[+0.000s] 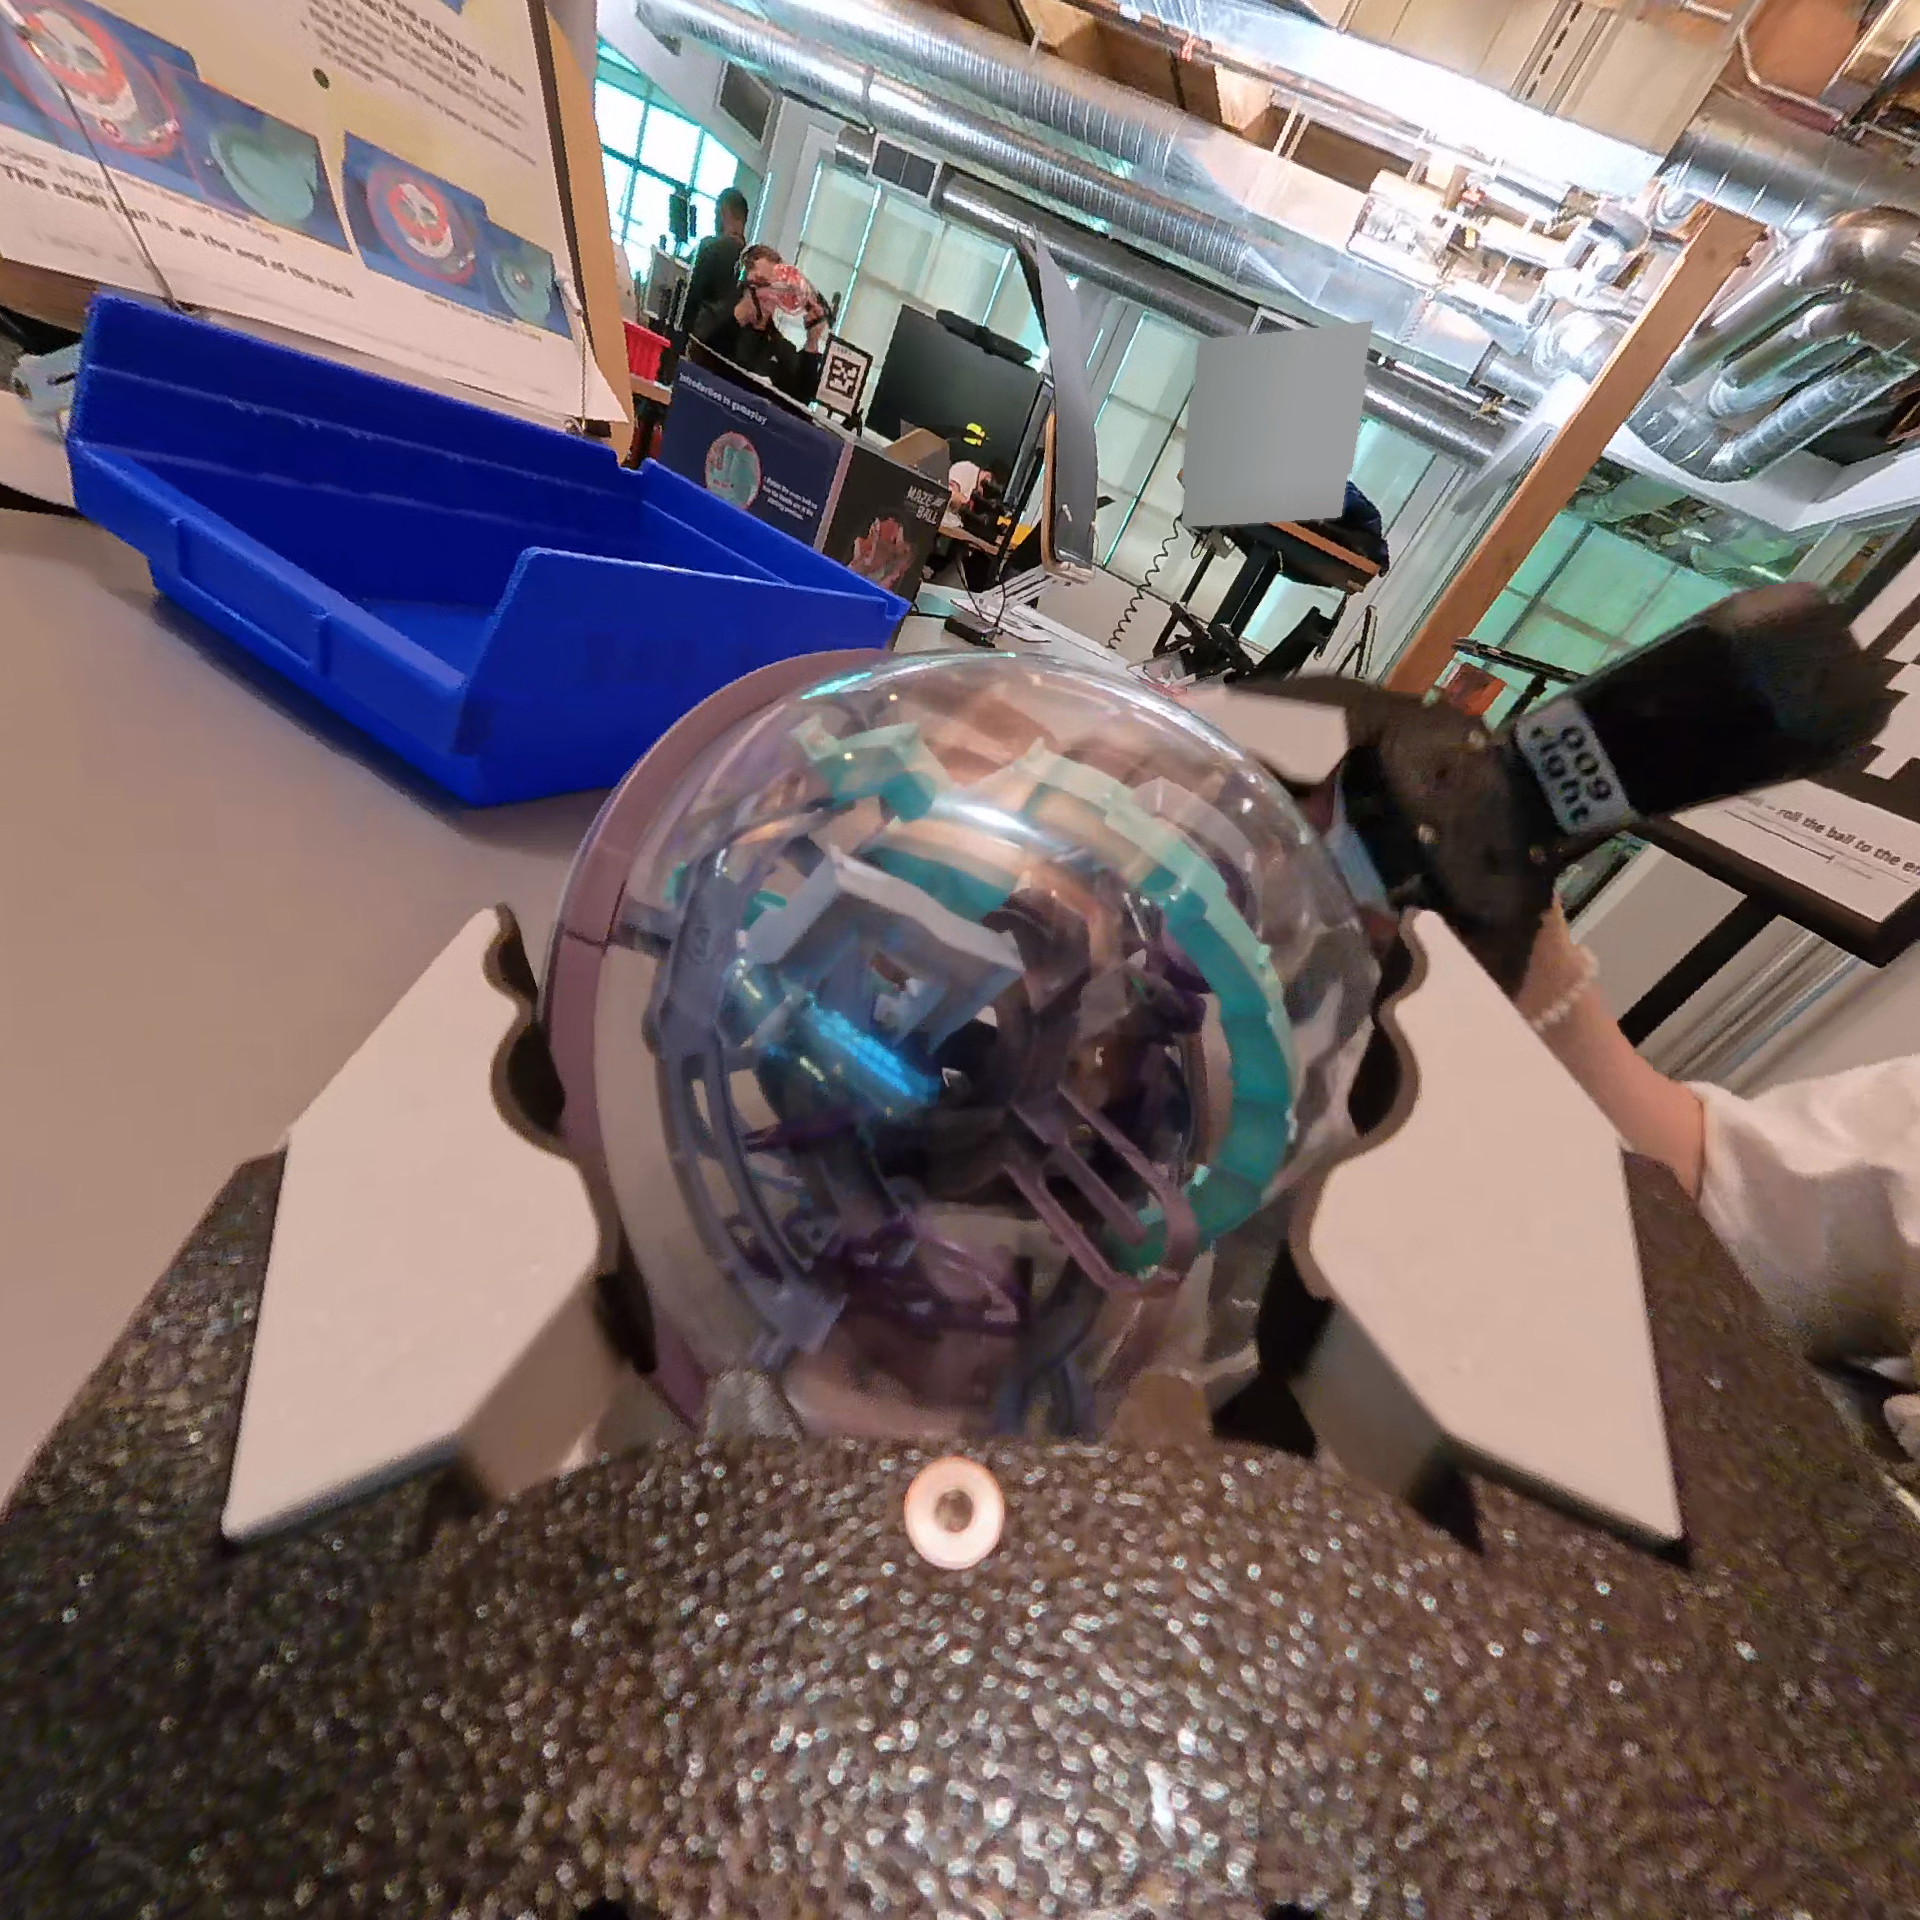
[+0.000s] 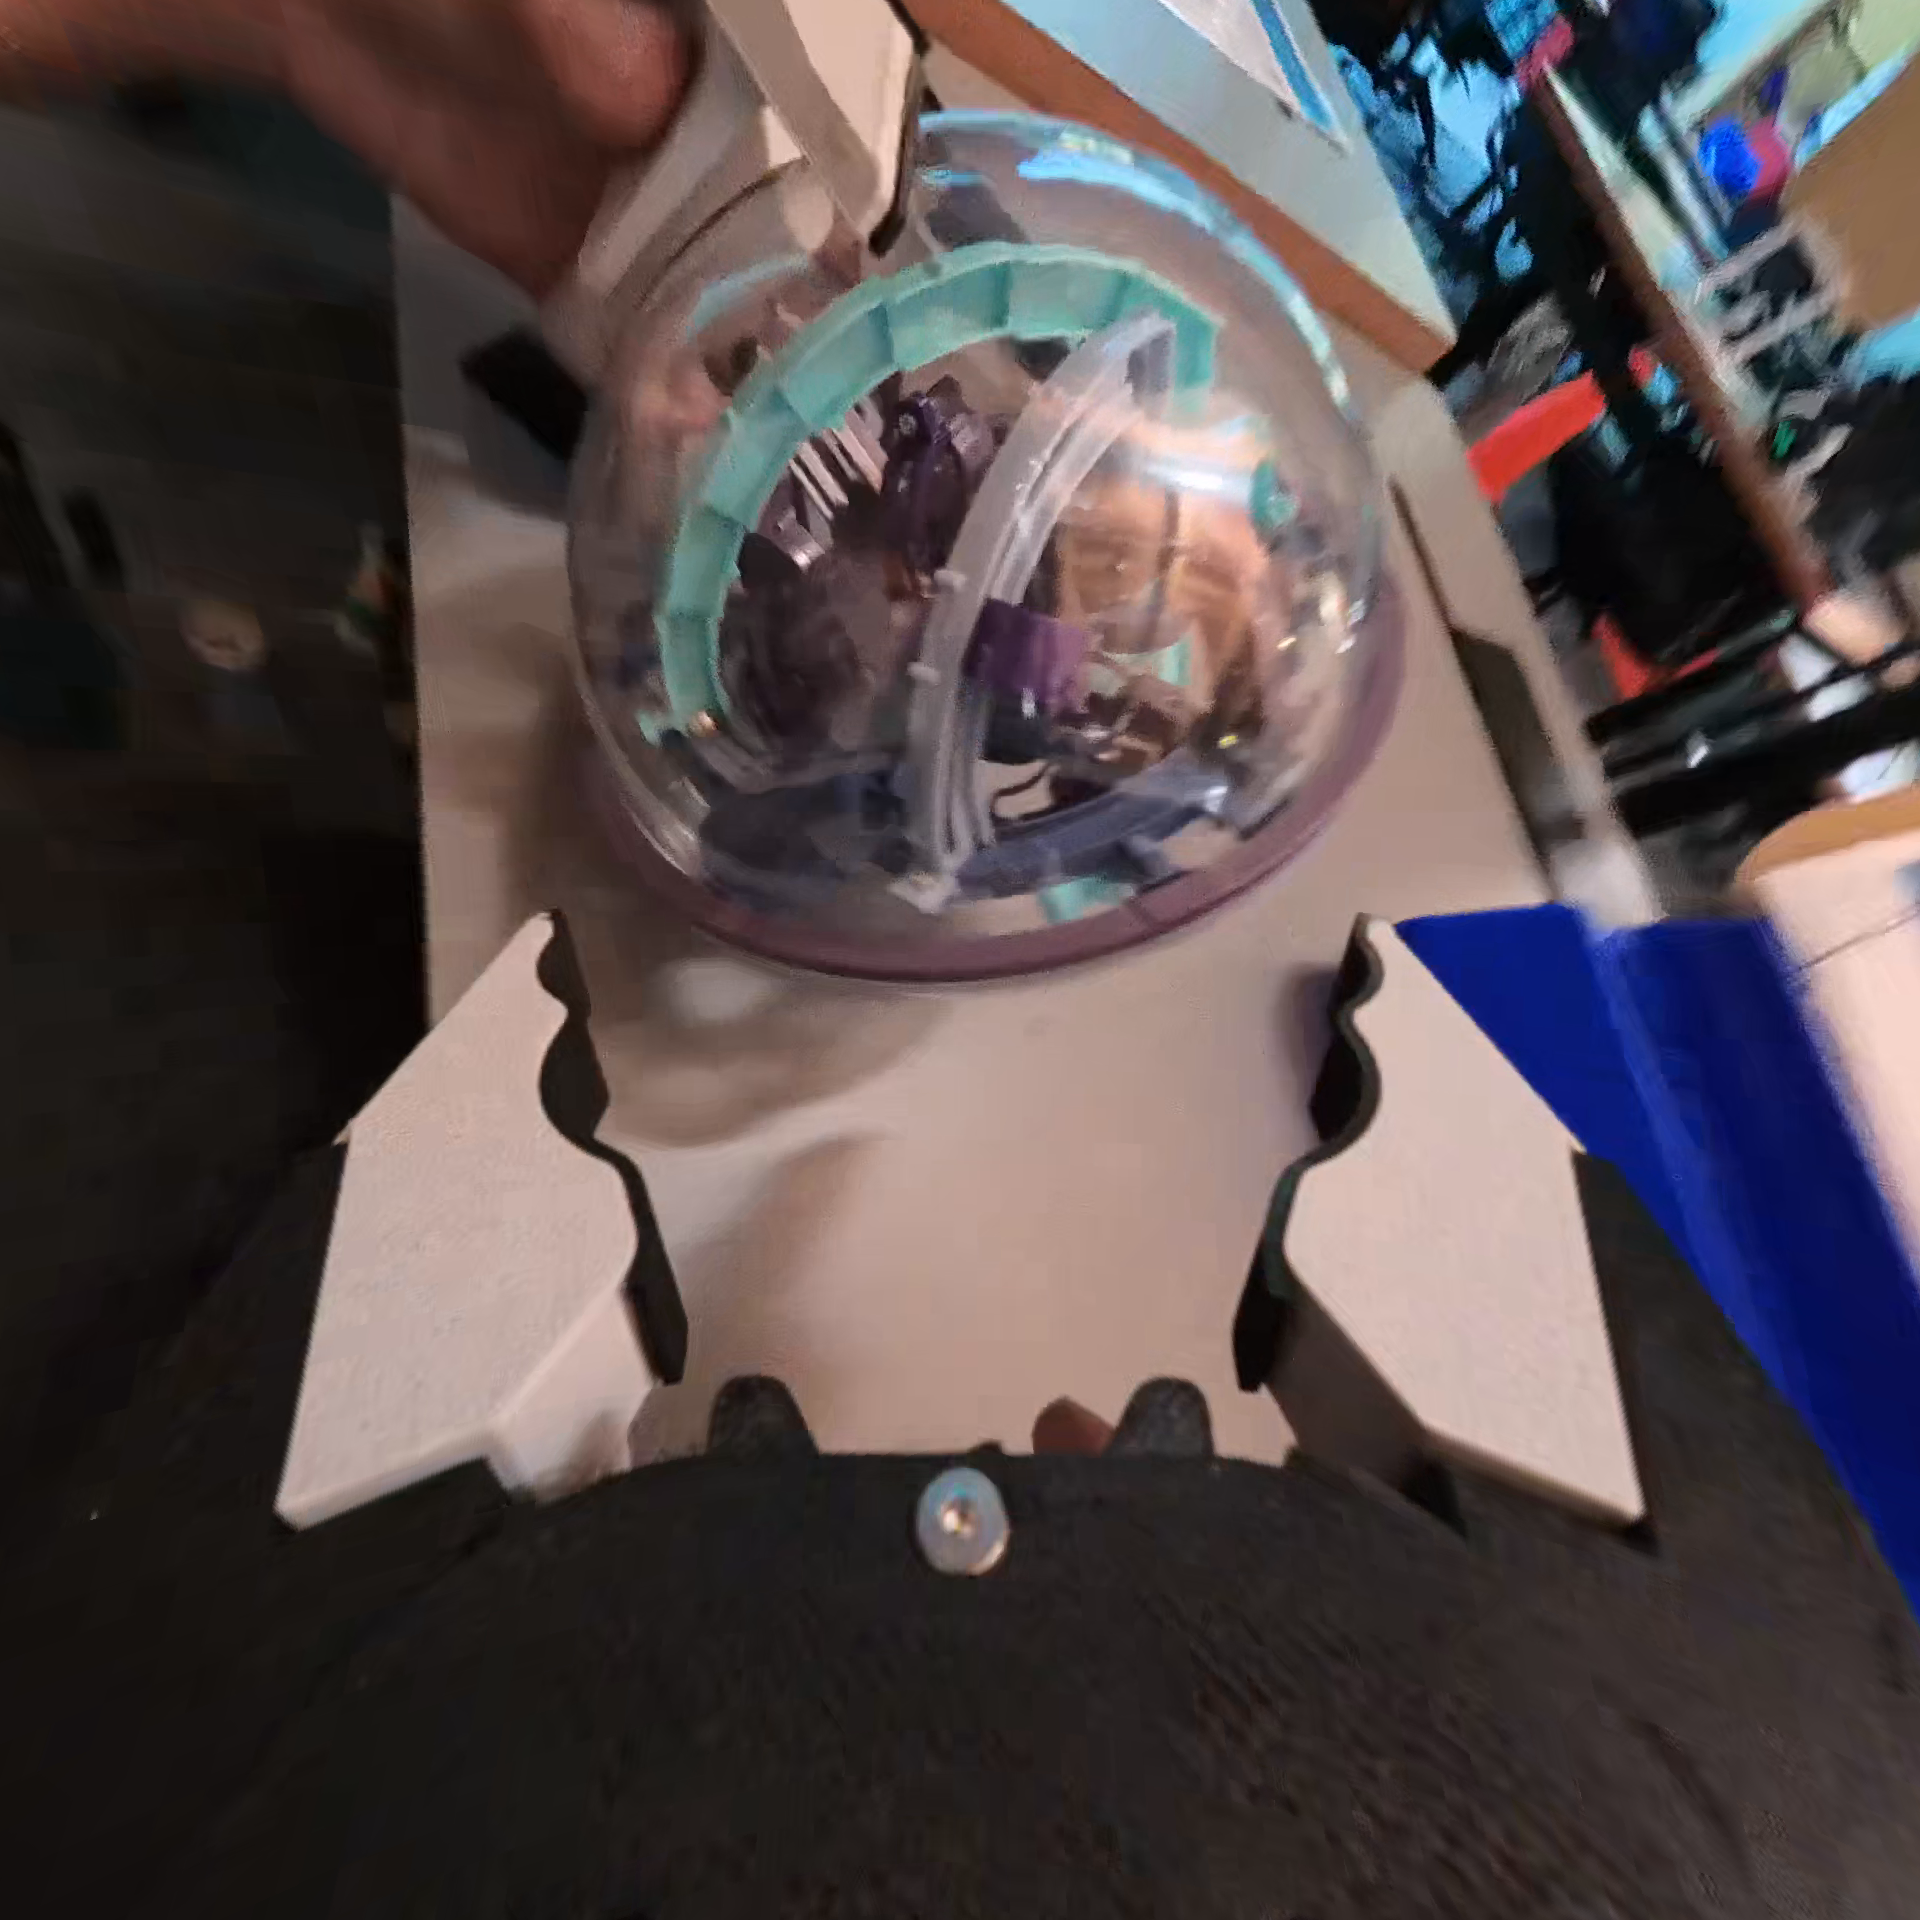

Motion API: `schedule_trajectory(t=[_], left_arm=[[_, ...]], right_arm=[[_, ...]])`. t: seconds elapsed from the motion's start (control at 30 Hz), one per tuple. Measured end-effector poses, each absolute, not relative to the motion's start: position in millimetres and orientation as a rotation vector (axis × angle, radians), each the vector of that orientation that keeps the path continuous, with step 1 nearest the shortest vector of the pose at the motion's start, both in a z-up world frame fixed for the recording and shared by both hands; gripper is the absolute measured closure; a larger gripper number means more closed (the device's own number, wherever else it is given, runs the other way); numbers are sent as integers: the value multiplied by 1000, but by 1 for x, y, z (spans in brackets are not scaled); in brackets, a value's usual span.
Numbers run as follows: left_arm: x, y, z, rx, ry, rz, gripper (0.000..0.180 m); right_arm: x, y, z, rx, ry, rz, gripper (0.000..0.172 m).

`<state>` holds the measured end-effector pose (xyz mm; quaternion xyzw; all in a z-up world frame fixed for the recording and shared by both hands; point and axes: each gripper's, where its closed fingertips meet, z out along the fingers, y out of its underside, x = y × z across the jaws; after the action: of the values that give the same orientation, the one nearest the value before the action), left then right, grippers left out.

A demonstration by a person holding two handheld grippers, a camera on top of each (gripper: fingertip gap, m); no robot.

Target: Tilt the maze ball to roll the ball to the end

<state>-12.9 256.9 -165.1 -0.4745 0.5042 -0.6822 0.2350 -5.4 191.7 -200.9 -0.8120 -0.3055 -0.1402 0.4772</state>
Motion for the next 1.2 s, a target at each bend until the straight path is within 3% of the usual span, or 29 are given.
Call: schedule_trajectory(t=[0.17,0.37,0.93,1.2], left_arm=[[-10,256,-164,-1306,1379,-1865,30],[-10,260,-166,-1361,1342,-1881,32],[-8,272,-161,-1299,1223,-1911,42],[-11,274,-166,-1319,1270,-1910,50]], right_arm=[[-18,218,-164,-1814,-887,-189,33],[-25,243,-199,-1822,-1028,-213,14],[-13,250,-200,-1977,-256,-258,15],[-17,239,-189,-1927,-491,-303,24]])
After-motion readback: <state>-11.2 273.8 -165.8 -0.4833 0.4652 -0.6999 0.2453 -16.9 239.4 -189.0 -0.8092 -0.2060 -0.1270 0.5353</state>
